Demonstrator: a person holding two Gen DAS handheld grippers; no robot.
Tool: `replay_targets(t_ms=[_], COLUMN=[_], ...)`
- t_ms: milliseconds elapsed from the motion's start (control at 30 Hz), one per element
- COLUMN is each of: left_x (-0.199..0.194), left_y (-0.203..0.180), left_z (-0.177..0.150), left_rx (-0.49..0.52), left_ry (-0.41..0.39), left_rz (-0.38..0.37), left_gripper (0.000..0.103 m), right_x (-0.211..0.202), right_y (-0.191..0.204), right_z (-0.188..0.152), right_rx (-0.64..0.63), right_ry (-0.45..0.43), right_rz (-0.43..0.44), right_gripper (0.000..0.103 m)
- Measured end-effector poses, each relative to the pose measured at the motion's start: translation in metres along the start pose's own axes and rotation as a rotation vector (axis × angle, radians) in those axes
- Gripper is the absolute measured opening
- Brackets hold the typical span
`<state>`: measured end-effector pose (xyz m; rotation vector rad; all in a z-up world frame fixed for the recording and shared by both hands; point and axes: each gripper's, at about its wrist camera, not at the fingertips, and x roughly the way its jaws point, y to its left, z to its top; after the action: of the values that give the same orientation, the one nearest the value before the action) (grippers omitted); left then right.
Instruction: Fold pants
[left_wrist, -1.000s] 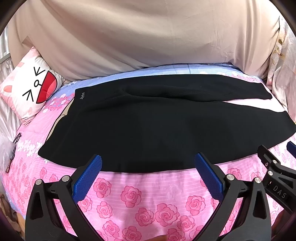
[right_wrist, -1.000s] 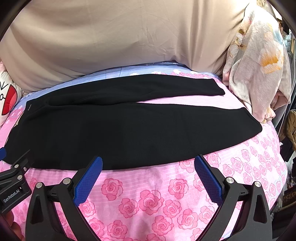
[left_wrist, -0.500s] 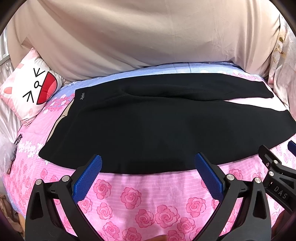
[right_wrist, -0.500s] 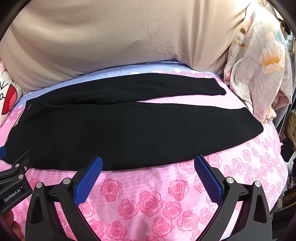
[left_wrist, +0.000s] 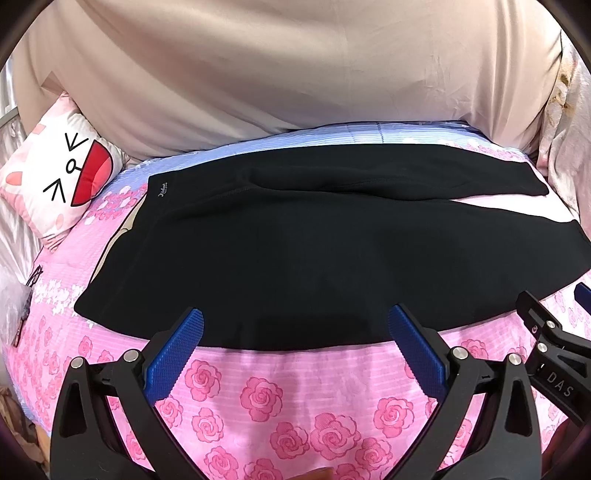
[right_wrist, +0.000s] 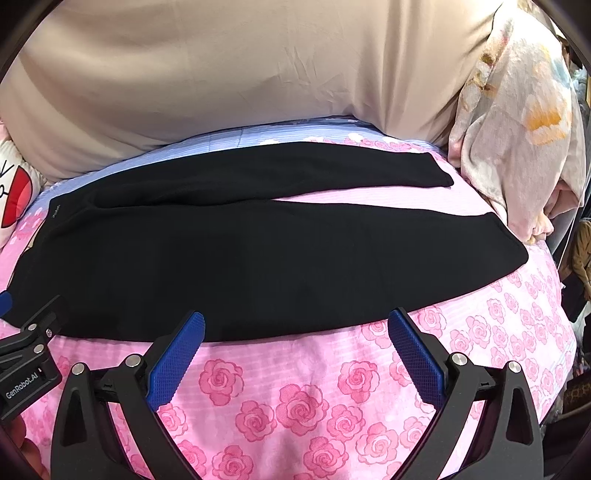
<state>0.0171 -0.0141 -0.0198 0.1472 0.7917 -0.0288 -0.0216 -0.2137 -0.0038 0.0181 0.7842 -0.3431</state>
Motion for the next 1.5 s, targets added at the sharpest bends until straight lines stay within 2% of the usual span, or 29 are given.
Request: replay_targets(t_ms=[533,600,667,700,733,767,800,833,900,967,1000,1133,1267,1333,1433,1500], left_x=[0.009,0.011,0.013,0.014,0.015,0.017,0.020,0.023,0.030,0.034,0.038,0.055,0.077,0.086,0.100,0.110], left_y=[0.004,0.006,0.008,0.010,0.012,0.013,0.015,0.015,0.016,0.014,0.014,0.018,0.030,0.035,0.041,0.047], left_z=[0.004,0.006,0.009,0.012,0.014,0.018,0.022,0.027,0.035,0.040,0.043,0.056,0.075,0.083,0.092,0.097], left_rx=[-0.005,-0.006,-0.006,-0.015,-0.023,-0.033,-0.041,-0.042,-0.034,-0.025,-0.025,-0.067,-0.106,-0.106,-0.095,-0.107], left_ry=[0.020,0.019,0.012,0.005,0.000,0.001,0.007,0.012,0.012,-0.014,-0.032,-0.054,-0.047,-0.038,-0.026,-0.008], left_rz=[-0.005,0.005,0.020,0.025,0.026,0.025,0.015,0.003,-0.013,-0.006,0.009,0.024,0.068,0.076,0.074,0.051], left_gripper=[0.098,0.098,0.098,0.098,0.098,0.098,0.098,0.098,0.098,0.098,0.098,0.098,0.098,0.098,0.098,0.098], right_x=[0.013,0.006,-0.009,-0.010,-0.005,0.006,0.017,0.028,0.041,0.057,0.072,0.141,0.195,0.220,0.254,0.275], right_y=[-0.001,-0.008,-0.026,-0.038,-0.047,-0.060,-0.071,-0.085,-0.121,-0.153,-0.168,-0.219,-0.257,-0.269,-0.279,-0.280], right_z=[0.007,0.012,0.016,0.017,0.016,0.016,0.021,0.027,0.047,0.074,0.090,0.145,0.186,0.205,0.224,0.233], right_rx=[-0.007,0.002,0.040,0.056,0.068,0.080,0.098,0.129,0.167,0.151,0.132,0.093,0.117,0.106,0.114,0.113], right_ry=[0.030,-0.024,-0.140,-0.191,-0.196,-0.160,-0.123,-0.090,-0.121,-0.166,-0.152,-0.077,-0.034,-0.042,0.001,0.025], right_rz=[-0.017,0.002,0.049,0.124,0.190,0.278,0.303,0.282,0.198,0.118,0.082,0.035,0.043,0.021,0.050,0.032], right_gripper=[0.098,0.098,0.098,0.098,0.098,0.098,0.098,0.098,0.098,0.098,0.098,0.098,0.096,0.096,0.095,0.095])
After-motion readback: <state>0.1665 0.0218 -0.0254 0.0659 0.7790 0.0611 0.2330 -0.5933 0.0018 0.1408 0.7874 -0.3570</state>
